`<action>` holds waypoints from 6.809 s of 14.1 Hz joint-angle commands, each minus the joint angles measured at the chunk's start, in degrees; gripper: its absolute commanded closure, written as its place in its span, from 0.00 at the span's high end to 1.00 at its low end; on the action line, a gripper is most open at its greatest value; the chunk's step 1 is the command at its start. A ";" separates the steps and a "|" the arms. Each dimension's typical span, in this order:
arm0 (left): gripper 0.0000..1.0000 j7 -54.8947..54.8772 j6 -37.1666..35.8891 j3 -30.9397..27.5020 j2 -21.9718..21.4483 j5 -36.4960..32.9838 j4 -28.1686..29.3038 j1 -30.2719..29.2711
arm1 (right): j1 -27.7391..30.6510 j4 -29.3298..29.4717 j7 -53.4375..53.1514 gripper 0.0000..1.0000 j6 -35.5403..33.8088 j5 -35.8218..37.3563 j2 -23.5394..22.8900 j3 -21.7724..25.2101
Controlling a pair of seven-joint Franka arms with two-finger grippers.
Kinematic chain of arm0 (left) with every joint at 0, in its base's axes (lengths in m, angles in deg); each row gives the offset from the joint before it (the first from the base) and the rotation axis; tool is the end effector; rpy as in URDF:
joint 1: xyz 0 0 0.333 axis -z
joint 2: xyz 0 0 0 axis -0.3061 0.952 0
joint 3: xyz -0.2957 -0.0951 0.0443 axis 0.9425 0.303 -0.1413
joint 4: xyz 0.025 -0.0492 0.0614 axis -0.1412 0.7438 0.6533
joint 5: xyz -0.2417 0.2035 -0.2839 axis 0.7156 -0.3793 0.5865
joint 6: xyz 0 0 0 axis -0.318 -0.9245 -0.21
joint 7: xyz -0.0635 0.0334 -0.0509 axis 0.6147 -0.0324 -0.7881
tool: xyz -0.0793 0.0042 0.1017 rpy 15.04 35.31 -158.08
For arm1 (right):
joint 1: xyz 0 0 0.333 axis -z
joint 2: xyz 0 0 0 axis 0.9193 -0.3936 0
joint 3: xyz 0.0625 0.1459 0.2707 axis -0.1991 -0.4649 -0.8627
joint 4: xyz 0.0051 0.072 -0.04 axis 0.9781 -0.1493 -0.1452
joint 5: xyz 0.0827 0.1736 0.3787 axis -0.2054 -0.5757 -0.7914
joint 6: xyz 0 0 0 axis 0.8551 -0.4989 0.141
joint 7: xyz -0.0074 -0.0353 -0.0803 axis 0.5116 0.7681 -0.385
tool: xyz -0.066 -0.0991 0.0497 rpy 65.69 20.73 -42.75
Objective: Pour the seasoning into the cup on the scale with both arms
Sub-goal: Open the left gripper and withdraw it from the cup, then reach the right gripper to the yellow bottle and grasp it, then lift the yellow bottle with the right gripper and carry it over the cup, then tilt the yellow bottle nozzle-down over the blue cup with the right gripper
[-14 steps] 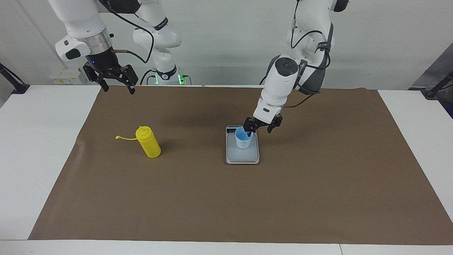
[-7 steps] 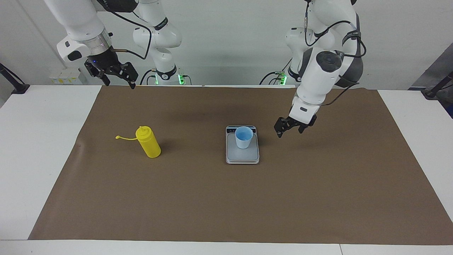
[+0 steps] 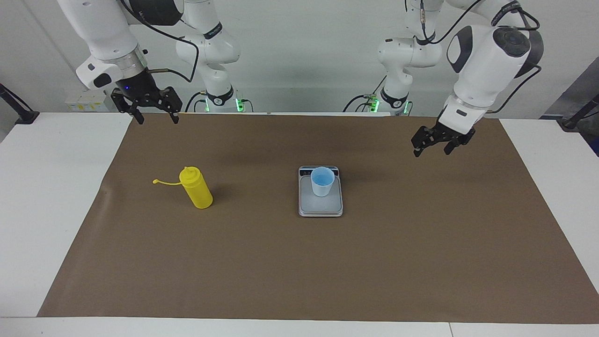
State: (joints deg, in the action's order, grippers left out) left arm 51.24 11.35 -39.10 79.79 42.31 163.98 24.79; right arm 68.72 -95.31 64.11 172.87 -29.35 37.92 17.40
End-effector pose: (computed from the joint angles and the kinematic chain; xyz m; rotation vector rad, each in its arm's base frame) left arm 0.5761 -0.1001 0.5277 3.0805 0.0717 -0.0053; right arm 0.5543 -0.0210 0.5718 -3.1015 -0.0704 -0.0470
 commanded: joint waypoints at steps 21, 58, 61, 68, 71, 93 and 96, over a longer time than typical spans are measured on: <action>1.00 -13.89 -12.53 -1.40 0.68 -4.62 -9.46 -4.76 | 8.65 -33.35 108.95 1.00 36.70 -83.75 -11.57 0.25; 1.00 -12.49 -14.46 2.11 -3.28 -1.72 -10.86 -10.40 | -26.95 -18.06 107.58 0.00 81.43 -79.04 -13.08 -0.27; 1.00 -12.57 -14.46 2.11 -3.28 -1.72 -10.86 -10.40 | -26.07 -17.80 107.49 0.00 79.23 -77.89 -13.08 -0.01; 1.00 -12.57 -14.46 2.11 -3.28 -1.72 -10.86 -10.40 | -17.81 -14.99 93.92 0.00 64.11 -55.88 -12.91 0.17; 1.00 -12.57 -14.46 2.11 -3.28 -1.72 -10.86 -10.40 | -18.86 -14.98 78.27 0.00 64.11 -45.14 -12.82 0.17; 1.00 -12.57 -14.46 2.11 -3.28 -1.63 -10.86 -10.40 | -32.57 -6.55 18.19 0.00 37.83 51.28 -17.82 -0.54; 1.00 -12.49 -14.46 2.11 -3.28 -1.72 -10.86 -10.40 | -33.62 -6.81 18.45 0.00 37.48 54.02 -18.27 -0.63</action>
State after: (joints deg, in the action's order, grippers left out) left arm 38.70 -2.35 -37.51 77.39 40.12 152.59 15.28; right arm 35.74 -103.40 82.40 211.45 21.65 20.29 16.90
